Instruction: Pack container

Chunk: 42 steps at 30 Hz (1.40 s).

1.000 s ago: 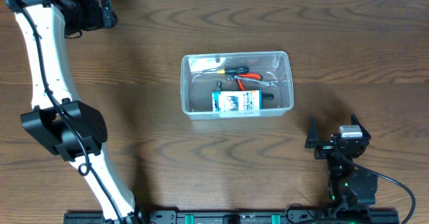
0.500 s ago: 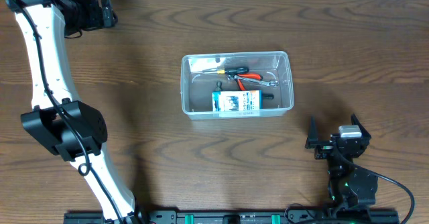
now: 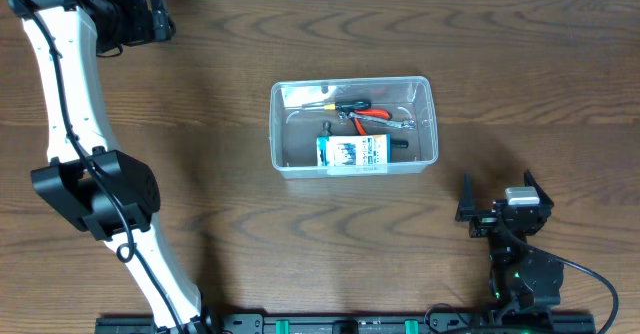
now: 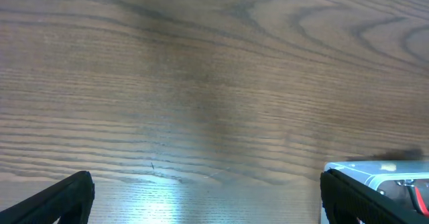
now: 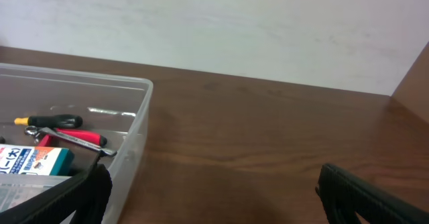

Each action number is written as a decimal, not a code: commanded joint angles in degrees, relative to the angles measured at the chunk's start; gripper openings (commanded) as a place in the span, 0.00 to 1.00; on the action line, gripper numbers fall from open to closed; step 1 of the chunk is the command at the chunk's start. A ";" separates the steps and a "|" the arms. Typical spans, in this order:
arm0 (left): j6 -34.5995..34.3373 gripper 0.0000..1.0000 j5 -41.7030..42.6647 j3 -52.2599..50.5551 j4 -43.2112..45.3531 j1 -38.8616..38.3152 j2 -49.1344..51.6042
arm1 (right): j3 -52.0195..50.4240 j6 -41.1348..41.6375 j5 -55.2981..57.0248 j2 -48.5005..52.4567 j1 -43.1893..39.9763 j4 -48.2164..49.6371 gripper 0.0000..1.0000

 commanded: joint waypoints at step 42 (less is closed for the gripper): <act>-0.09 0.98 -2.62 -72.78 3.76 -19.80 -82.90 | -0.09 -0.81 0.39 -0.50 0.39 -0.26 0.99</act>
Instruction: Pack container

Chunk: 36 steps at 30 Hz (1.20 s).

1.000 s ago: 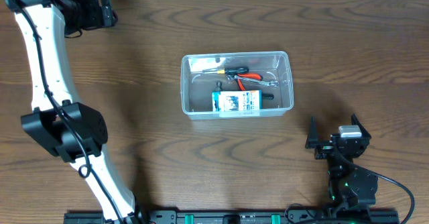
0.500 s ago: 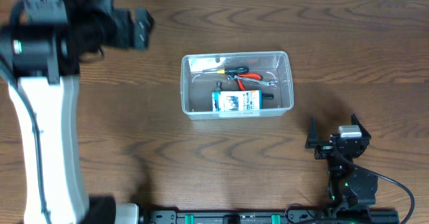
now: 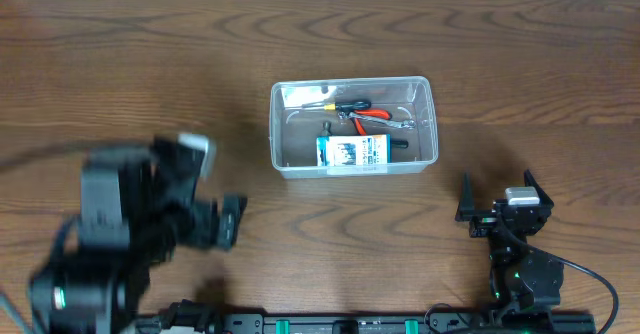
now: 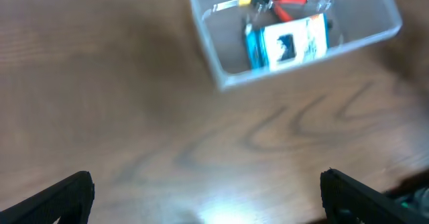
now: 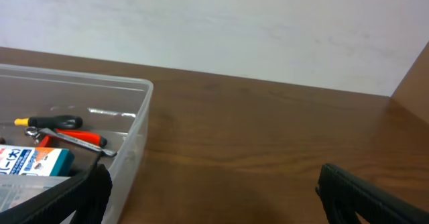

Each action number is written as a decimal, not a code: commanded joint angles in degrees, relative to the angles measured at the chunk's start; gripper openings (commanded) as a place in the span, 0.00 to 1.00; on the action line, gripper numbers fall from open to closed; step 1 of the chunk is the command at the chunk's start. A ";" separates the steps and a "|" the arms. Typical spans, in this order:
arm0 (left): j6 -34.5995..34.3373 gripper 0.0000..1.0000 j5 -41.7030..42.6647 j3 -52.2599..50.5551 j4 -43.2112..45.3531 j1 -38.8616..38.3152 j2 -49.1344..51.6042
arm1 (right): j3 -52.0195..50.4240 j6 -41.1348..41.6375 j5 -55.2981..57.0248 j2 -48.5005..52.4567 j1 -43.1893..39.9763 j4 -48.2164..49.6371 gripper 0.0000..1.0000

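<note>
A clear plastic container (image 3: 278, 134) stands mid-table. It holds a blue-and-white box (image 3: 352, 152), red-handled pliers (image 3: 372, 117) and a small black-and-yellow screwdriver (image 3: 338, 105). My left arm (image 3: 125, 229) is blurred at the front left. The left gripper (image 4: 208, 200) is open and empty over bare wood, with the container (image 4: 221, 76) ahead of it at the upper right. My right gripper (image 3: 500, 198) rests open and empty at the front right, and the container wall (image 5: 131, 137) is just to its left.
The brown wooden table (image 3: 520, 54) runs to a white wall (image 5: 234, 23) at the back. Arm bases and a black rail (image 3: 340, 324) line the front edge.
My left arm was stretched to the far back-left corner and is now folded at the front left, in motion. Its camera now faces the container. The right arm has not moved.
</note>
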 commanded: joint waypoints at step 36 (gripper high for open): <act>-0.04 0.98 -0.15 -60.04 89.09 4.57 -47.52 | -0.09 -0.81 0.39 -0.37 0.39 -0.26 0.99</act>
